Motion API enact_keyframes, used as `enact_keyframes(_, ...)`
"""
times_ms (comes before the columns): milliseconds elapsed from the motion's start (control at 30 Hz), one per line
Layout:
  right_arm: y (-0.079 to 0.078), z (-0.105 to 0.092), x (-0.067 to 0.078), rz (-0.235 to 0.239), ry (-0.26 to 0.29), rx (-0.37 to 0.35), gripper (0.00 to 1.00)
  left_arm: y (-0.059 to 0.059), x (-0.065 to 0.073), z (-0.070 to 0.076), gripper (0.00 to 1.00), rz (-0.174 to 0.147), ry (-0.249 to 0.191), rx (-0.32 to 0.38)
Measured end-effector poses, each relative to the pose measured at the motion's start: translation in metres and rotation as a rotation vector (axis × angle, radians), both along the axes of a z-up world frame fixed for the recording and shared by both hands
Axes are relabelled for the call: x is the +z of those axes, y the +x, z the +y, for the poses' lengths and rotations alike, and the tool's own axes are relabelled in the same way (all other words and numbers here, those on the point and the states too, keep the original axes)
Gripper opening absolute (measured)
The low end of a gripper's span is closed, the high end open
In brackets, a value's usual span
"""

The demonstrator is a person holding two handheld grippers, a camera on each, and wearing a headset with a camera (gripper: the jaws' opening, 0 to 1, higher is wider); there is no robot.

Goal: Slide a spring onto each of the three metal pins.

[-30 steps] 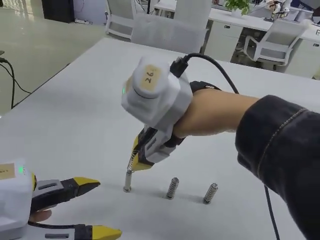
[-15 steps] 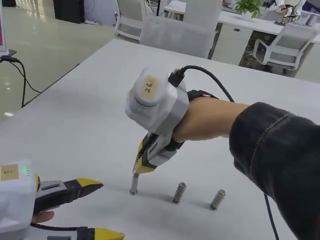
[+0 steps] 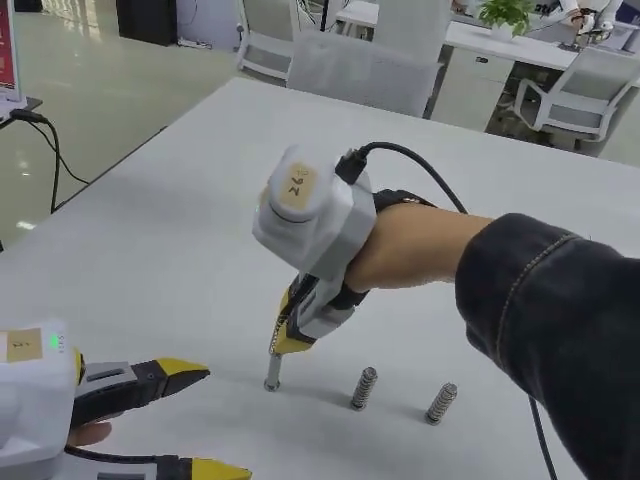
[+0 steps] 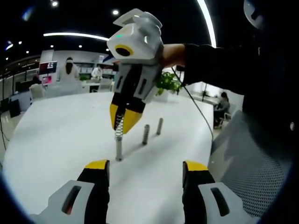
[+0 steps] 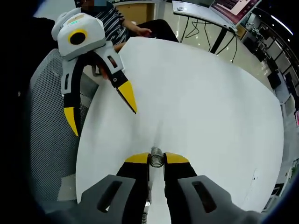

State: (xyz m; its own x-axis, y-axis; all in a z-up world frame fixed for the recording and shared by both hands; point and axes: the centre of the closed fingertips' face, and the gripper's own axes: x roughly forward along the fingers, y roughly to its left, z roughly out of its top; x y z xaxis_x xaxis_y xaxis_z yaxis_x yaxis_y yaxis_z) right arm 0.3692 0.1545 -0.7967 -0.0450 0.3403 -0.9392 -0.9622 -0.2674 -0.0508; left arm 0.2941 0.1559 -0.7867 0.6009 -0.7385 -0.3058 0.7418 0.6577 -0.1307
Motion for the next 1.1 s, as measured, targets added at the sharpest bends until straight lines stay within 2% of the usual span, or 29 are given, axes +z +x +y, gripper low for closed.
enact_keyframes(400,0.001,0.000,-0.019,0.003,-0.032,-0.005,0.08,0.000,0.000,0.003,0.57,0.000,0.000,0.004)
enact_keyframes(733,-0.002,-0.003,-0.043,0.000,-0.063,-0.009,0.08,0.000,-0.002,0.003,0.56,0.004,0.001,0.001)
enact_keyframes(1100,-0.003,-0.001,-0.053,0.002,-0.058,-0.026,0.08,0.000,-0.004,0.004,0.56,0.007,0.002,0.000)
